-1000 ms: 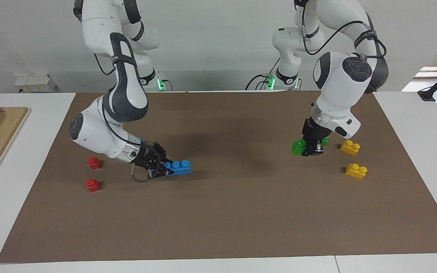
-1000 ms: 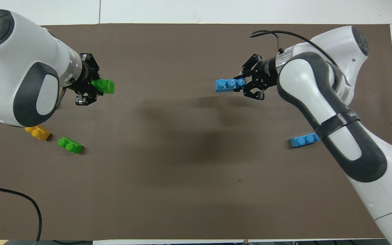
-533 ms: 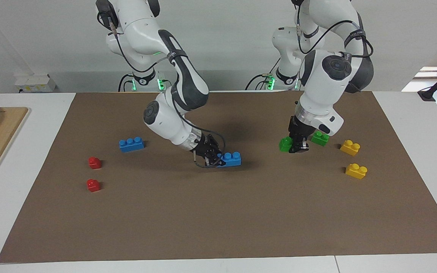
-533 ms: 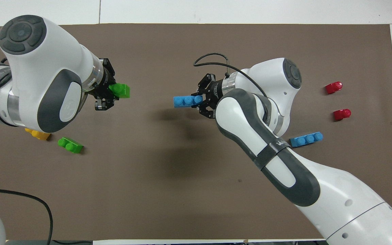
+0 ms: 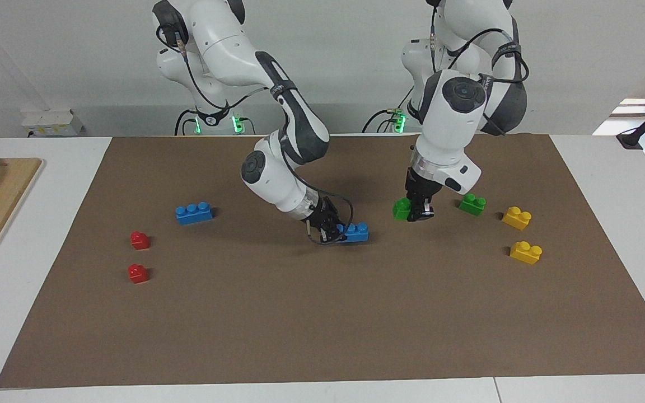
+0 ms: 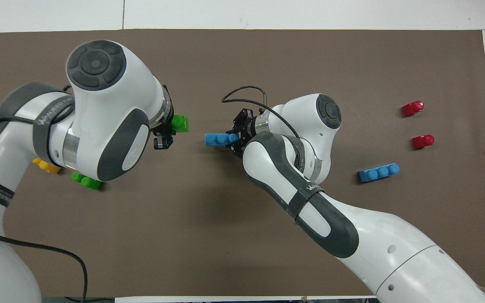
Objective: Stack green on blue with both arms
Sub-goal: 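Lower the green brick onto the blue brick held by the right gripper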
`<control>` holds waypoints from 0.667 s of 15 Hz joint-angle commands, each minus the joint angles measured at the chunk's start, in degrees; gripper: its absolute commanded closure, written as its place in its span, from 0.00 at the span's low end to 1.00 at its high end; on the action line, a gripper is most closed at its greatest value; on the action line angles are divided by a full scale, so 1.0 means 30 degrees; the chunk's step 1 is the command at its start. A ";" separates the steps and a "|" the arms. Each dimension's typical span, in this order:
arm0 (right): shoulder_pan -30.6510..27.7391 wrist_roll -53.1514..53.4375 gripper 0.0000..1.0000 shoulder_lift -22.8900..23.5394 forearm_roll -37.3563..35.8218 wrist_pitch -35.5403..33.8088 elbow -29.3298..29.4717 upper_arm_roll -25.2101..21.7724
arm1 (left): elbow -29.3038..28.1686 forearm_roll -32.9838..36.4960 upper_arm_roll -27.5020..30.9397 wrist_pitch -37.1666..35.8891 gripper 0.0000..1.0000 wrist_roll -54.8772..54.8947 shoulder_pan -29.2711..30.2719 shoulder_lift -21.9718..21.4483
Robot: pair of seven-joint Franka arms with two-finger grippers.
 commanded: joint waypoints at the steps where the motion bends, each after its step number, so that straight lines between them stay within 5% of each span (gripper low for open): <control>1: 0.0339 0.0375 1.00 -0.0263 0.0295 0.0527 -0.0713 -0.0148 | -0.1622 0.0439 0.0245 0.1743 1.00 -0.1627 -0.0928 -0.0347; 10: 0.0455 0.0317 1.00 -0.0234 0.0206 0.2369 -0.1914 -0.0090 | -0.3735 0.0439 0.0216 0.4969 1.00 -0.2831 -0.1721 -0.0084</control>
